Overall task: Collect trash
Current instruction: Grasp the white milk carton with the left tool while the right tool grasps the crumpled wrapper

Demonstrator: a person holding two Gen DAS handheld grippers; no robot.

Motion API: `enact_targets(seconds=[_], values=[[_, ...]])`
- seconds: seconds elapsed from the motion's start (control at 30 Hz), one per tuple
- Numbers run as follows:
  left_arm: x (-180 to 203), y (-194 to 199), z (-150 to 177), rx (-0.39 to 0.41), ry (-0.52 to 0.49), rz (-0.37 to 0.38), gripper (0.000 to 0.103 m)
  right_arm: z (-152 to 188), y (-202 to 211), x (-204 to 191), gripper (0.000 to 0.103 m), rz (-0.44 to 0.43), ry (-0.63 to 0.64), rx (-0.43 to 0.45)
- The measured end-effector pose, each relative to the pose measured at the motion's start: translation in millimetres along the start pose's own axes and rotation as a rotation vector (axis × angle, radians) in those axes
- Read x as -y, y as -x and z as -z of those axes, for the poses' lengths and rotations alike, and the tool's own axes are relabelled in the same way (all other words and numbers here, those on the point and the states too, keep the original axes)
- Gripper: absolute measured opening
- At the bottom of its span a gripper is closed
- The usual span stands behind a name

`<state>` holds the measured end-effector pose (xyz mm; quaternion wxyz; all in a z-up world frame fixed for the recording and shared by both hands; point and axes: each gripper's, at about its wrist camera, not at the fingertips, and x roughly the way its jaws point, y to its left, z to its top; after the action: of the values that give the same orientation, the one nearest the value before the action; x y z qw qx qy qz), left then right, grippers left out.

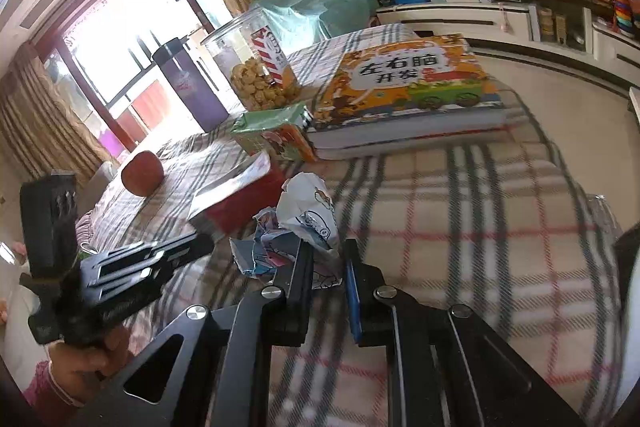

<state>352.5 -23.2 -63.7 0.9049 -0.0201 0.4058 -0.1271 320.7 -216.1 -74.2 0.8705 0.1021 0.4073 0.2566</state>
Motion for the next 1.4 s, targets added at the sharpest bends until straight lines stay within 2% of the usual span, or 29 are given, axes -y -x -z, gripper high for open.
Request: enact_targets(seconds=[0.07,0.1,0.13,0.17,0.2,0.23,0.27,0.4,0.5,0.57,0.6,0.63,0.73,0.93,1.3,1.37,1.4], values=[[-8.5,-0.8,-1.3,-0.022,0.034,0.008,0.019,0.6,2.9,5.5,0.017,-0.015,-0.013,-0.02],[-11.9,-1.0,-2.0,-0.023,0.046,0.008,0.031,0.2,3.2,8.4,0.022,-0.026,-0.03,-0.027],[-15.4,-1.0,-4.3,-0.023,0.061,0.001,0.046,0.4,3.6,11.3,0.032,-0.029,-0.045,-0.032],[-17.4,0.0,-6.4,-0.015,0.066,-0.007,0.051,0.6,4.0,13.3,0.041,-0.033,-0.056,-0.034],[-18.7,1.1,-9.3,-0.004,0.065,-0.018,0.058,0.5,4.7,14.0,0.059,-0.036,-0.059,-0.026],[-19.5,0.8,-11.7,-0.001,0.062,-0.026,0.064,0.5,5.4,13.5,0.072,-0.036,-0.057,-0.016],[-19.5,0.9,-13.5,0.002,0.058,-0.03,0.065,0.1,5.5,12.6,0.073,-0.035,-0.054,-0.007],[-13.8,-8.3,-21.6,-0.006,0.014,-0.019,0.074,-3.2,-2.5,6.5,0.073,-0.048,-0.045,-0.02],[-12.0,-19.2,-24.5,-0.005,-0.01,-0.012,0.073,-5.6,-9.8,0.5,0.073,-0.041,-0.023,-0.021],[-14.2,-25.6,-28.3,-0.005,-0.006,0.026,0.072,-6.2,-14.4,-1.1,0.069,-0.041,-0.016,-0.028],[-14.9,-26.5,-29.6,0.001,-0.005,0.037,0.069,-6.0,-16.8,-1.9,0.059,-0.043,-0.01,-0.035],[-15.2,-27.0,-30.2,0.006,-0.006,0.045,0.061,-5.4,-19.1,-2.6,0.045,-0.042,-0.003,-0.045],[-12.9,-29.9,-30.4,0.005,-0.019,0.051,0.051,-2.5,-18.8,-2.6,0.04,-0.036,0.002,-0.044],[-2.7,-20.9,-17.6,0.003,-0.009,0.006,0.05,3.6,-5.2,-5.1,0.025,-0.017,0.024,-0.038],[11.4,28.1,27.5,0.009,0.062,-0.05,0.051,19.4,24.2,-1.8,0.024,-0.004,0.044,-0.014],[10.0,30.4,29.7,0.012,0.079,-0.072,0.055,21.5,21.5,-0.5,0.024,0.013,0.046,-0.008],[10.0,30.6,29.3,0.01,0.083,-0.087,0.06,22.3,19.9,1.0,0.027,0.014,0.039,-0.009]])
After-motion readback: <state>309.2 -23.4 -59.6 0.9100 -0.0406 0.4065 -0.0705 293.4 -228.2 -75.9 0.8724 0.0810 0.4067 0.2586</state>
